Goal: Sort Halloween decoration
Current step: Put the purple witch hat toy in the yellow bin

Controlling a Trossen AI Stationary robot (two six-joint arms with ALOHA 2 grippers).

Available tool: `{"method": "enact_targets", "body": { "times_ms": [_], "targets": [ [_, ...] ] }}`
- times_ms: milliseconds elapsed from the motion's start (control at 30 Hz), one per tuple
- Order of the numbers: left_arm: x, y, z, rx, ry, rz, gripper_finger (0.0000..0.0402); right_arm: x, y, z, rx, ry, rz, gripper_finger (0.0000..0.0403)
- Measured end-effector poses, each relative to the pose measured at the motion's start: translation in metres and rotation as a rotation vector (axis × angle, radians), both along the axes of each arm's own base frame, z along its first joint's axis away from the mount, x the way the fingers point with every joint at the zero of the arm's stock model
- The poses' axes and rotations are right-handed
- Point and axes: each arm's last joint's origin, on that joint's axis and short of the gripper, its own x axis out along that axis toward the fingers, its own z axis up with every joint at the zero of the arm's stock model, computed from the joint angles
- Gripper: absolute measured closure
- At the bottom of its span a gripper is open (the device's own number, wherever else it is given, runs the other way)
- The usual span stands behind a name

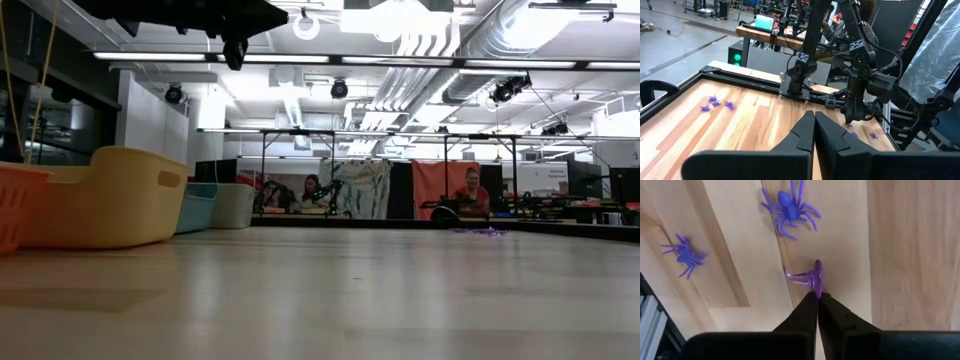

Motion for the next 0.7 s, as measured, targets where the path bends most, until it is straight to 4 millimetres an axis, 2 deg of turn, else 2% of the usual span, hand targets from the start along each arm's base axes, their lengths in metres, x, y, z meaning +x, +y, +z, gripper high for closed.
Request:
{"method": "enact_targets", "body": {
  "times_ms": [200,400,567,700],
  "targets": [
    [-0.017,0.0,0.019,0.03,-0.083,0.013,0.0402,0.008,-0.007,0.018,-0.016,-0.142,-0.061,0.0399],
    [-0.042,0.001,0.038,0.094,-0.162,0.038,0.0401,0.009,-0.022,0.036,-0.01,-0.198,-0.114,0.0402],
    [-0.059,0.001,0.047,0.102,-0.194,0.063,0.0402,0.022,-0.041,0.058,-0.021,-0.423,-0.214,0.0402],
    [-0.066,0.003,0.049,0.103,-0.188,0.08,0.0401,0.044,-0.064,0.073,-0.057,-0.624,-0.256,0.0403]
  ]
}}
